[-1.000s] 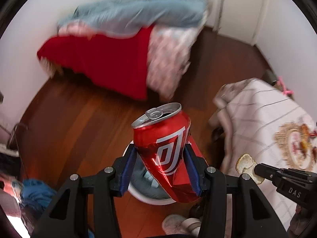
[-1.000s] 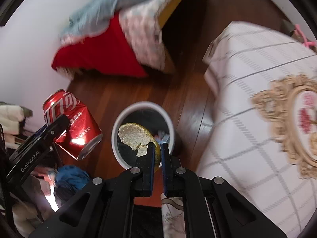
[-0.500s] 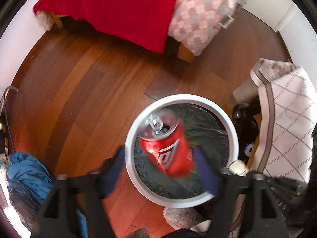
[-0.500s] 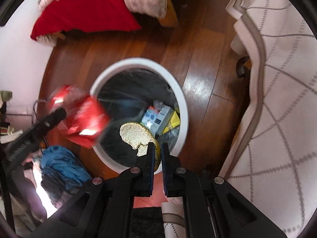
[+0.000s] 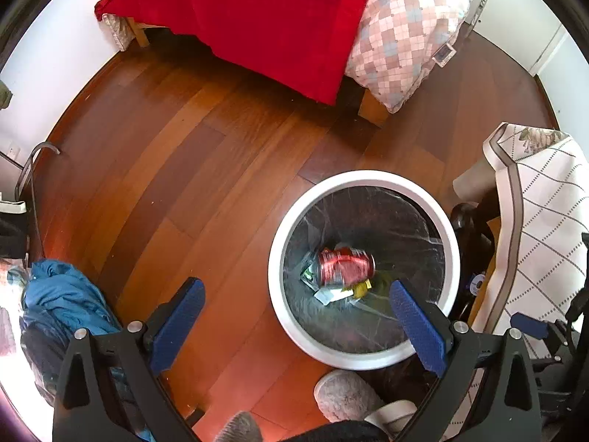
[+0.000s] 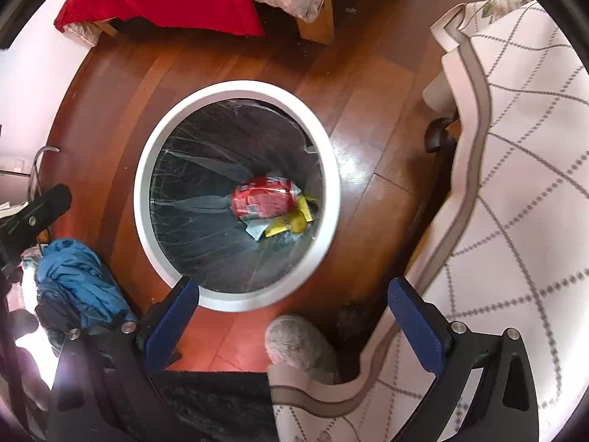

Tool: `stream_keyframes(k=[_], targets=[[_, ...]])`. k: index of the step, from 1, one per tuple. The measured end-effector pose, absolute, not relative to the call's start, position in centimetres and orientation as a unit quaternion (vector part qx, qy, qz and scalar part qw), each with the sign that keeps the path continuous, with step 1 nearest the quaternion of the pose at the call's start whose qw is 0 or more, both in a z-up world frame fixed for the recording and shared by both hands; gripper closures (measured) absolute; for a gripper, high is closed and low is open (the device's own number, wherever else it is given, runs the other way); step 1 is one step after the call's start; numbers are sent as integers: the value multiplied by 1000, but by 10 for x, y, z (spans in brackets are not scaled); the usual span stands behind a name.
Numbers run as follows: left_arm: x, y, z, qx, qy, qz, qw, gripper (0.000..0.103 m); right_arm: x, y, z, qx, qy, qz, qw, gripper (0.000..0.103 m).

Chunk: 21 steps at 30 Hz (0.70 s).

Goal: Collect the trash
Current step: 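Move both tools back toward the table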

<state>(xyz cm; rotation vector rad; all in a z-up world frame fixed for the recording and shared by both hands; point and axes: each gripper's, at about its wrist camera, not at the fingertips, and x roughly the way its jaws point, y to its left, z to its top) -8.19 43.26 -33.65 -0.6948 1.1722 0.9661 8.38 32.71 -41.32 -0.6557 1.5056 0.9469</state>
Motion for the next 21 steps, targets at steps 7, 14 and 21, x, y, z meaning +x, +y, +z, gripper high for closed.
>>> stream_keyframes(k=[7,14,21], targets=[[-88,407,-303,-296,510,429,684,0,87,304,-379,-271,625,406,609,0],[-94,383,-263,-283,492,429,703,0,81,280,-330,-247,601,422,632,0],[-101,356,-225,-274,472,428,720,0,72,256,-274,-220,576,446,648,0]])
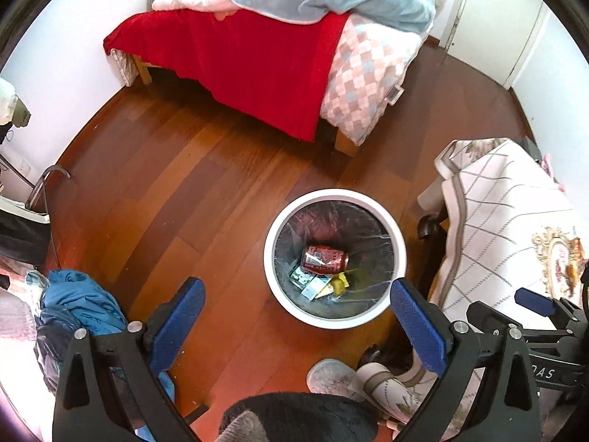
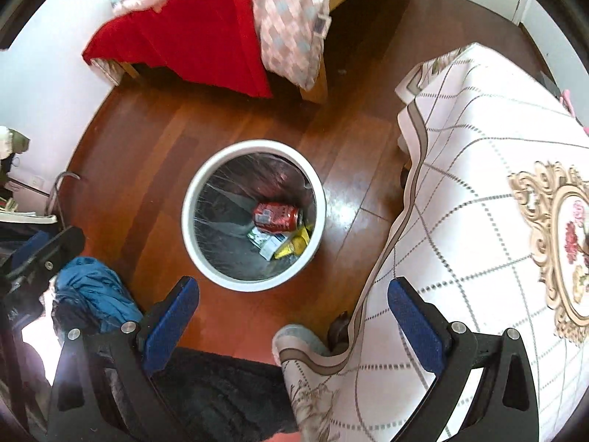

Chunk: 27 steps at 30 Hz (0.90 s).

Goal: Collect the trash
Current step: 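Move both tools back toward the table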

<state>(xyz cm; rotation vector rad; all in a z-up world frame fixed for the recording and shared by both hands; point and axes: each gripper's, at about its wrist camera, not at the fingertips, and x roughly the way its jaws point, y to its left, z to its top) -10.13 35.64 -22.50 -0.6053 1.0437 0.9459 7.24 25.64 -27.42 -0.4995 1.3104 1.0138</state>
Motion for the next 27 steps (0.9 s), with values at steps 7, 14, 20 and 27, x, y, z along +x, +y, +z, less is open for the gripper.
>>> stream_keyframes(k=[7,14,20,27], targets=[[-109,331,-182,-261,446,430,740,0,67,225,-219,-183,551,472,663,0],[-106,301,-149,-239,440,443,744,0,73,188,-175,-127,543,499,663,0],[-80,276,-146,-220,438,439,753,0,96,148,-163,-85,547,498,667,0],[-3,240,-180,-195,463,411,761,0,171,76,-183,-49,574,430,695,0]])
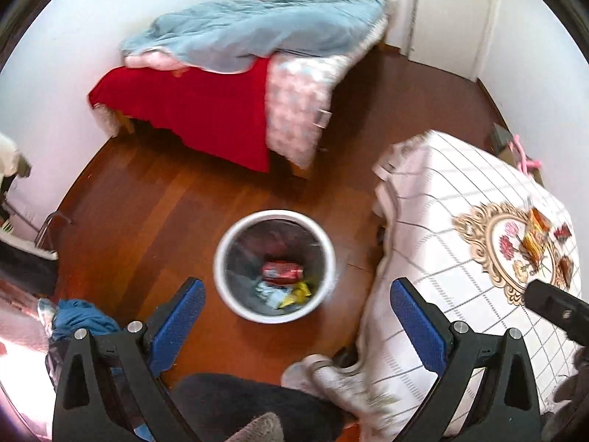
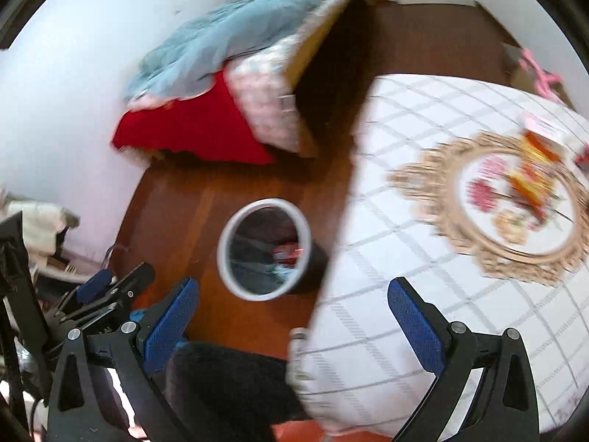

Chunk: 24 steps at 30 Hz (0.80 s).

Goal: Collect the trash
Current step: 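Move both tools back toward the table, then grasp the yellow snack bag with left tool while right tool grasps the brown wrapper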

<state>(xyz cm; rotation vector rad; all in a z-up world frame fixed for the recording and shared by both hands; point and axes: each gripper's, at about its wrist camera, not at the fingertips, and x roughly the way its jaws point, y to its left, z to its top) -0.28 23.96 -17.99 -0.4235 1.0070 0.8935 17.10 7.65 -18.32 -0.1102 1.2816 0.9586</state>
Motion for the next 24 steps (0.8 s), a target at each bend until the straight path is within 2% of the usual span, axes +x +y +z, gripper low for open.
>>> stream_keyframes(k=[8,14,24], targets=[[150,177,-245,-168,519,323,773,0,315,-33,-226,-55,597,270,754,0],[256,128,-266,-132,544,254,789,0,424,-89,-266,-145,610,186,757,0],[368,78,-312,-89,591,151,787,1,490,-95,-324,-278,625,204,700,0]])
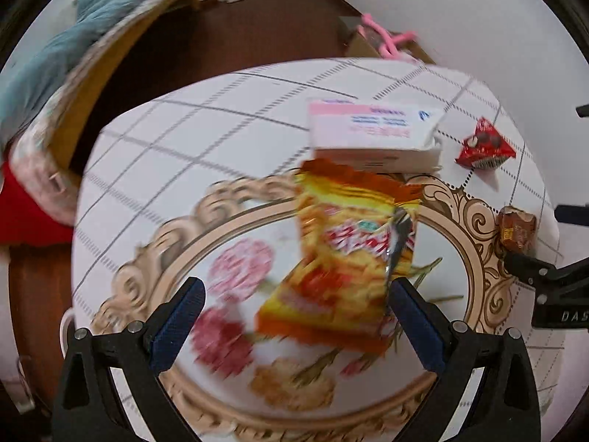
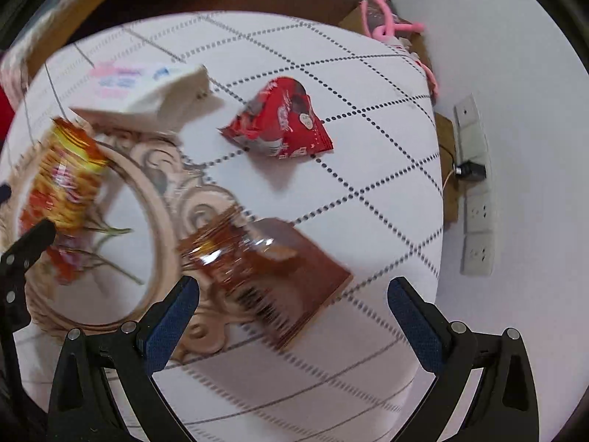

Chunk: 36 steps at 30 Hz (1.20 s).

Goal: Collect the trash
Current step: 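Grasp the yellow snack bag with left tool while right tool grasps the brown wrapper, then carry snack bag and brown wrapper over the bin and open both tools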

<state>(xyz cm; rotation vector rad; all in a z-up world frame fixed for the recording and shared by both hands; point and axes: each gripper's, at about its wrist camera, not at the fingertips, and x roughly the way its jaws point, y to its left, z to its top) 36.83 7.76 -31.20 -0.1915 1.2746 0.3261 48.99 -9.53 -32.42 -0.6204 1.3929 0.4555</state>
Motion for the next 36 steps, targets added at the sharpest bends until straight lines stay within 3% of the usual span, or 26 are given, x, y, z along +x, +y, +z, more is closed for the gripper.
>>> stream_keyframes(k=[3,5,7,9,13,29,36], targets=[[378,72,-317,-89,593,132,789,5,497,-97,-334,-261,633,211,697,4],[380,68,-315,-87,590,128,792,23,497,-99,-334,-240,632,217,704,10],[381,67,-315,-92,590,124,792,53,495,-102,-332,-221,634,224,707,19],[382,64,-315,-98,589,125,793,70,490,-102,-330,-211,631,229,710,30],[368,61,-307,-105,582,127,796,87,475,-99,-320,-211,620,220,723,45],[270,79,-215,-111,498,177,842,90,386,-94,-257,-105,597,258,752,60],[218,102,-166,-116,454,206,859,90,340,-71,-212,-80,570,293,763,61]])
